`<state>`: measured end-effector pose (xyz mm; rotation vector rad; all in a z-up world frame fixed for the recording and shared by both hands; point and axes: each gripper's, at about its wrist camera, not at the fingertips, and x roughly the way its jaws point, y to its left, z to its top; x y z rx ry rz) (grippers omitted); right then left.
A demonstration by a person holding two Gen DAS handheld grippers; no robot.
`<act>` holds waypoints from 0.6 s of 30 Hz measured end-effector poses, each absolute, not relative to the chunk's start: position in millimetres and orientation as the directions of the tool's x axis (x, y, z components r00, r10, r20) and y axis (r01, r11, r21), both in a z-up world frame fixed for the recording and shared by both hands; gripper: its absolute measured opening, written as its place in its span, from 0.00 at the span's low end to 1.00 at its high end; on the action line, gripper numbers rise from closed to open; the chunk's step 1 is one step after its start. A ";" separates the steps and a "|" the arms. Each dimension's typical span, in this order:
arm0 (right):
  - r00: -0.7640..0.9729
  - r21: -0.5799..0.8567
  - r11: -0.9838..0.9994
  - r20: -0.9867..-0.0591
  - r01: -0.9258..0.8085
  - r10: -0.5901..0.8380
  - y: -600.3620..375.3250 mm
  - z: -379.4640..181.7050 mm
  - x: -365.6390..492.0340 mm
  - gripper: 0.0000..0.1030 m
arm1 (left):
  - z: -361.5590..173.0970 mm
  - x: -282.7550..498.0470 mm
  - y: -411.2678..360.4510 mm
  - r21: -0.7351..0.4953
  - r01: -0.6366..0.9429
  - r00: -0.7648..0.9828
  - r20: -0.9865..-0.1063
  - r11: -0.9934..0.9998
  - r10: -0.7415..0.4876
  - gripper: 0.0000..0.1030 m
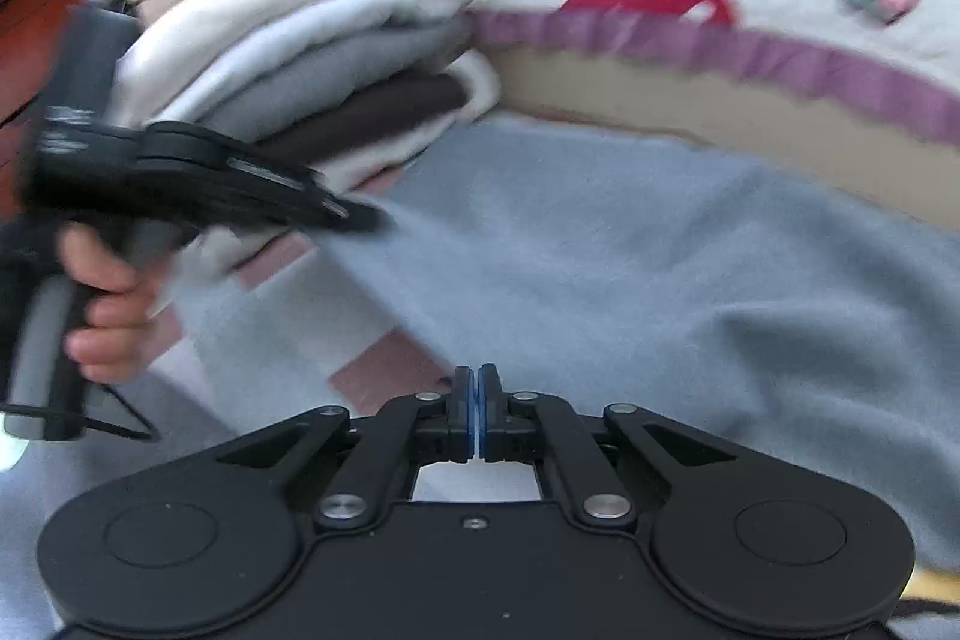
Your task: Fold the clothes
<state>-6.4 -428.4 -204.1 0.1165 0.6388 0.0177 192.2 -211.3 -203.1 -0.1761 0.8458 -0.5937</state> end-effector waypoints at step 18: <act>0.589 -0.233 0.935 -0.728 0.269 -0.351 -503.7 -244.1 -55.4 0.46 | -165.6 196.4 -183.9 -0.381 0.381 0.598 -0.593 0.842 -0.539 0.03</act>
